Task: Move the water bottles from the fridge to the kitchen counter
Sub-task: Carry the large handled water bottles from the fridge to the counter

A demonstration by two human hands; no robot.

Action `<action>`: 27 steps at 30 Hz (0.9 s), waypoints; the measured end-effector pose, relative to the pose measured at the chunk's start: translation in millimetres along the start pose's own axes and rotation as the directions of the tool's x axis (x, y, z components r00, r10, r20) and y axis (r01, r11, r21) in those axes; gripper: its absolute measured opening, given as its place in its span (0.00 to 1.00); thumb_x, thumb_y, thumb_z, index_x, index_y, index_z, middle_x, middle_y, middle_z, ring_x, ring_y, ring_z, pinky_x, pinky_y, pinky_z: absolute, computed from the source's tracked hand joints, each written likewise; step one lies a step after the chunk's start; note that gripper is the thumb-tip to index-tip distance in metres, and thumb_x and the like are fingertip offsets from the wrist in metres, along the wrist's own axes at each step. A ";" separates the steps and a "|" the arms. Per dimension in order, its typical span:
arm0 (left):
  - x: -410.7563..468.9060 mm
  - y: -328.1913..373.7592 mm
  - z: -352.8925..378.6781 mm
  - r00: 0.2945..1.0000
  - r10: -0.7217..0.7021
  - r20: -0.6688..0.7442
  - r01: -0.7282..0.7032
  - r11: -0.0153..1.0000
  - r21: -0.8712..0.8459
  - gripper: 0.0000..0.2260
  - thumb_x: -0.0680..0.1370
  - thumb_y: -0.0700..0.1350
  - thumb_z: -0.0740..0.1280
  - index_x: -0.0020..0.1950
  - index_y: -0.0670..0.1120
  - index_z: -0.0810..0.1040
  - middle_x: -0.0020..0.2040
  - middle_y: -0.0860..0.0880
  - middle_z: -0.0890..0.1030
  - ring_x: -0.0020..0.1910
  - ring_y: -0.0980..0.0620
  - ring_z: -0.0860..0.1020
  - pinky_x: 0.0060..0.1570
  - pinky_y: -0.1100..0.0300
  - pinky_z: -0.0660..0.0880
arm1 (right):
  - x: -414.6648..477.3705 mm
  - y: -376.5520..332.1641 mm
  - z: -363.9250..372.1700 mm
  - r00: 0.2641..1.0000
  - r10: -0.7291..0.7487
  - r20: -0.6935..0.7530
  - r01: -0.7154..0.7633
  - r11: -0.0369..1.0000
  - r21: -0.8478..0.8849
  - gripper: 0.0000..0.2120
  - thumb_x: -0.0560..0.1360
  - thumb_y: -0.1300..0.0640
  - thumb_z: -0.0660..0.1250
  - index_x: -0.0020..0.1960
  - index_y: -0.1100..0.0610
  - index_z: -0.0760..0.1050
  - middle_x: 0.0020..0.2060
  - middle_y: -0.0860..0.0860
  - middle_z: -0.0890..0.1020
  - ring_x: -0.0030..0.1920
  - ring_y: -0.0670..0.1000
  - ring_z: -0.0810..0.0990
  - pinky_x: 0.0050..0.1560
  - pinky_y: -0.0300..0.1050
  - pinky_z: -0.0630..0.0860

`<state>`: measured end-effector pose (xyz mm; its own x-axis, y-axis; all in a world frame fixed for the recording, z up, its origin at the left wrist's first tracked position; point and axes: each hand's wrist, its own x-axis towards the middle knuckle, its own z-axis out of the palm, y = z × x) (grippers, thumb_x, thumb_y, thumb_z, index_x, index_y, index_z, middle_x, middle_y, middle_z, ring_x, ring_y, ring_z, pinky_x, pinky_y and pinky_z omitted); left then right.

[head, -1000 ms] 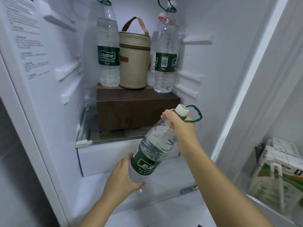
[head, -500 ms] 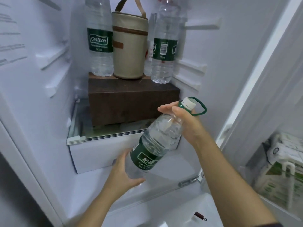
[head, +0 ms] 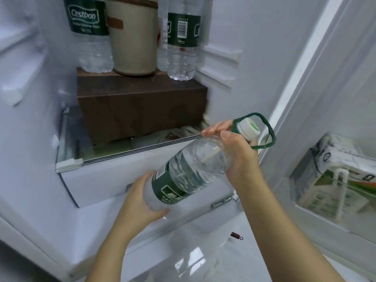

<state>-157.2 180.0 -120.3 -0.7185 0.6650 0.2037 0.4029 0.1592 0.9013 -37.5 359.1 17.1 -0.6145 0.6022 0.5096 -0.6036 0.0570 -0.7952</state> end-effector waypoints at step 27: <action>-189.3 89.3 133.5 0.978 -0.054 0.202 0.098 0.972 -0.214 0.45 0.57 0.34 0.83 0.61 0.70 0.69 0.59 0.61 0.78 0.56 0.59 0.79 0.56 0.51 0.79 | -232.1 -191.0 -109.2 0.956 -0.224 -0.188 0.199 0.969 -0.145 0.04 0.66 0.59 0.66 0.39 0.55 0.79 0.38 0.53 0.82 0.46 0.60 0.79 0.55 0.55 0.74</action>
<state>90.5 165.7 -129.5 -0.6100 0.7890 0.0728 0.1992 0.0638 0.9779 275.8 295.4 14.8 -0.3571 0.7126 0.6040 -0.6338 0.2902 -0.7170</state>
